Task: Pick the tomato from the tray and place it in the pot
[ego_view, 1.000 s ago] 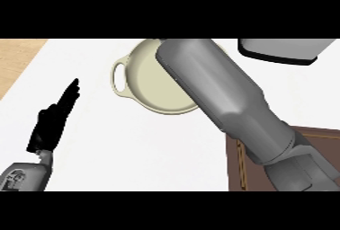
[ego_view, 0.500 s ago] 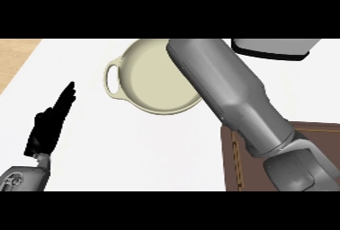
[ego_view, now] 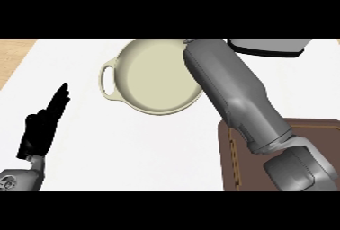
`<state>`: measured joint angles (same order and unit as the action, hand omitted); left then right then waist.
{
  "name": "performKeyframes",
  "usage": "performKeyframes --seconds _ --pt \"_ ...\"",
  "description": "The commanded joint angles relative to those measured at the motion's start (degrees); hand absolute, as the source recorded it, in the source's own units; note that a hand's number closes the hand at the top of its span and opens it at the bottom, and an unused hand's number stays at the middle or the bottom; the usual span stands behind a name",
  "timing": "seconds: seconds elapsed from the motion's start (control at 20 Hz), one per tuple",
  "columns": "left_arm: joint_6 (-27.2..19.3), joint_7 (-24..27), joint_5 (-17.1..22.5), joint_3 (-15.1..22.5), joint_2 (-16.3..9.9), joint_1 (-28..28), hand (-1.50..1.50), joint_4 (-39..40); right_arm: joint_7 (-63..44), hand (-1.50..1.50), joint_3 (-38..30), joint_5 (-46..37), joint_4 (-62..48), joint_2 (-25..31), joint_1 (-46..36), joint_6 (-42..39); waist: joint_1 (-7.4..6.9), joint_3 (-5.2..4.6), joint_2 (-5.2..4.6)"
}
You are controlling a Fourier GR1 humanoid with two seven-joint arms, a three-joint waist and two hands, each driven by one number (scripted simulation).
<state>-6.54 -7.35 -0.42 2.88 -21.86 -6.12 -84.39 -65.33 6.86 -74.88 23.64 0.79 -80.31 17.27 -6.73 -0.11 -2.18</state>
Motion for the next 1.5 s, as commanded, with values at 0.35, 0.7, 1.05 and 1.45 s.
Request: performKeyframes --seconds 0.35,0.7,1.05,1.45 --pt "1.2 0.26 0.56 -0.03 0.11 -0.68 0.0 -0.41 -3.34 -1.5 -8.31 4.02 -2.29 -0.75 1.51 18.48 -1.08 0.02 -0.7" --pt "-0.29 0.14 -0.86 -0.05 0.32 0.62 0.0 -0.75 3.85 -1.5 -8.52 0.55 0.16 -0.76 2.33 34.47 -0.17 0.09 -0.27" --pt "-0.2 -0.25 -0.74 0.13 1.06 0.64 0.0 -0.49 0.47 -1.5 -10.29 0.49 1.96 -0.77 0.69 46.87 0.42 0.04 0.49" --pt "-0.98 -1.48 -1.65 0.49 1.88 0.93 0.0 -1.67 -0.94 -1.5 -0.97 10.91 3.49 -0.77 3.36 53.64 -0.2 0.07 1.28"
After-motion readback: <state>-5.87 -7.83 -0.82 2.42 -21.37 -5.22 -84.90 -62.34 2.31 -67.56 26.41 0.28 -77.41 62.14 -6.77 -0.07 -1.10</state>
